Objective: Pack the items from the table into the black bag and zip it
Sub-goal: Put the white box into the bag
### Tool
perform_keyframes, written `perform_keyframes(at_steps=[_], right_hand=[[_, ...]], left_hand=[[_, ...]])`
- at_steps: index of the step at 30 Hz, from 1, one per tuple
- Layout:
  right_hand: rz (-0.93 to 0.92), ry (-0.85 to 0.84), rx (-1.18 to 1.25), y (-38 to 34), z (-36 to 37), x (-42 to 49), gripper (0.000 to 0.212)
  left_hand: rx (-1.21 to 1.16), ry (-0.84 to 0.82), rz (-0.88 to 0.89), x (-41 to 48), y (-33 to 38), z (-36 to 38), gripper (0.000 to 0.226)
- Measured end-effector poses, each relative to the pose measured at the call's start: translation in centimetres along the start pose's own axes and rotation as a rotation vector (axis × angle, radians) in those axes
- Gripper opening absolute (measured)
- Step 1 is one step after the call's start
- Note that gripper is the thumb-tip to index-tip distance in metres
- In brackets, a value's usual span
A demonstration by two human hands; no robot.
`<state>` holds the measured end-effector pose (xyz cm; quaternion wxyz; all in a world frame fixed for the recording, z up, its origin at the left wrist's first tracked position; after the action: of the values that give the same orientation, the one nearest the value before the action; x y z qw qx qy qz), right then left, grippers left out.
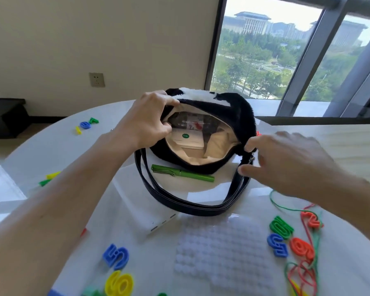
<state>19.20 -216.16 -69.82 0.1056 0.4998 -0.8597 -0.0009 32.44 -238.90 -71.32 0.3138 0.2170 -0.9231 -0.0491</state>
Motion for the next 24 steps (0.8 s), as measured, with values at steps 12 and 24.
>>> perform_keyframes(at_steps=[12, 24], right_hand=[[-0.521, -0.037, 0.345, -19.7, 3.7, -3.2, 0.037], [-0.266, -0.206, 0.276, -18.7, 4.4, -0.7, 0.047]], left_hand=[[-0.034, -0.079, 0.04, -0.2, -0.4, -0.8, 0.056], [-0.064, -0.095, 0.033, -0.5, -1.3, -0.9, 0.047]])
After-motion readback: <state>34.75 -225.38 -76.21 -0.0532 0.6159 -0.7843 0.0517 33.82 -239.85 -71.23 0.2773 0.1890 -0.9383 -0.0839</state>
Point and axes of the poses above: each hand's wrist, its own x-axis towards the middle knuckle, its own z-axis out of the palm, y = z × x, the point moved 2 cm from there along x, towards the middle knuckle, and after that the axes turned 8 degrees about x, right-handed, at the moved point
